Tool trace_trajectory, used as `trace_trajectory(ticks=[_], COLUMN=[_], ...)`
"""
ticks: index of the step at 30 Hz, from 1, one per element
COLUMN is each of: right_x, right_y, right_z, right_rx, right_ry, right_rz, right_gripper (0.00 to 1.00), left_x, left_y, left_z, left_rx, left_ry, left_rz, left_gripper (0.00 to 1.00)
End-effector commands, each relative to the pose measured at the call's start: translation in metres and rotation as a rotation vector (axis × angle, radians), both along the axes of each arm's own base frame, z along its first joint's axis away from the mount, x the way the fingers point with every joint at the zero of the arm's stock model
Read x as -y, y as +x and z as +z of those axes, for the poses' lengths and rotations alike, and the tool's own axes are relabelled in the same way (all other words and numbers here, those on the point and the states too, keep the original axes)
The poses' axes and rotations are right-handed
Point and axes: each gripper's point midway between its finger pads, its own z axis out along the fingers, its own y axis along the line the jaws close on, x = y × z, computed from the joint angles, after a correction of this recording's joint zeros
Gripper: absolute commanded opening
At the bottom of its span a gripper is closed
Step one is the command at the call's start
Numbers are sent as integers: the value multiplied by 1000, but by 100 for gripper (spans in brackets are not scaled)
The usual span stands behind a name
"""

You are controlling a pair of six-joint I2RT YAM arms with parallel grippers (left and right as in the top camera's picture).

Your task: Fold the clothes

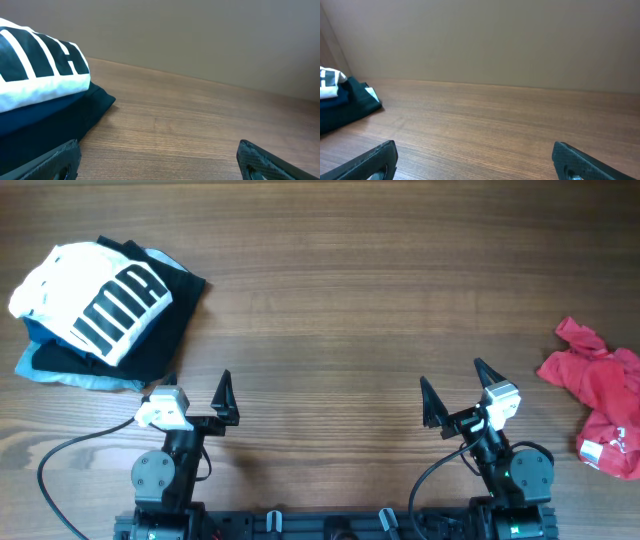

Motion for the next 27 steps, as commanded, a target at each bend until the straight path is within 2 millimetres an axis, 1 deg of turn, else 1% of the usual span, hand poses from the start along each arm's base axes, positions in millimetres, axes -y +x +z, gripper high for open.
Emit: trace_trajectory(ticks=[1, 11, 14, 17, 20, 23, 27], right_x=[-1, -1, -1, -1, 5, 15, 28], right_y=[-1, -1, -1, -2, -2, -2, -1], right_z=[3, 3, 3, 5, 19, 34, 59], right_rx=[18, 15, -20, -50, -50, -73, -141], right_ry=[-13, -3, 95, 171, 180, 179, 169], right_rz=[9, 11, 11, 11, -23, -84, -169], right_gripper=[100, 100, 100, 100, 100, 100, 100], left_x=[-4, -4, -3, 2, 22, 23, 22], left_y=[0, 0, 0, 0, -5, -10, -15], left_z=[-1, -1, -1, -2, 2, 2, 27], left_rx=[3, 3, 2, -12, -30, -97, -136], left_ry=[-1, -1, -4, -96, -119, -119, -116], left_rz=[18, 19, 14, -6, -127, -127, -125], left_gripper=[100, 100, 100, 100, 100, 100, 100])
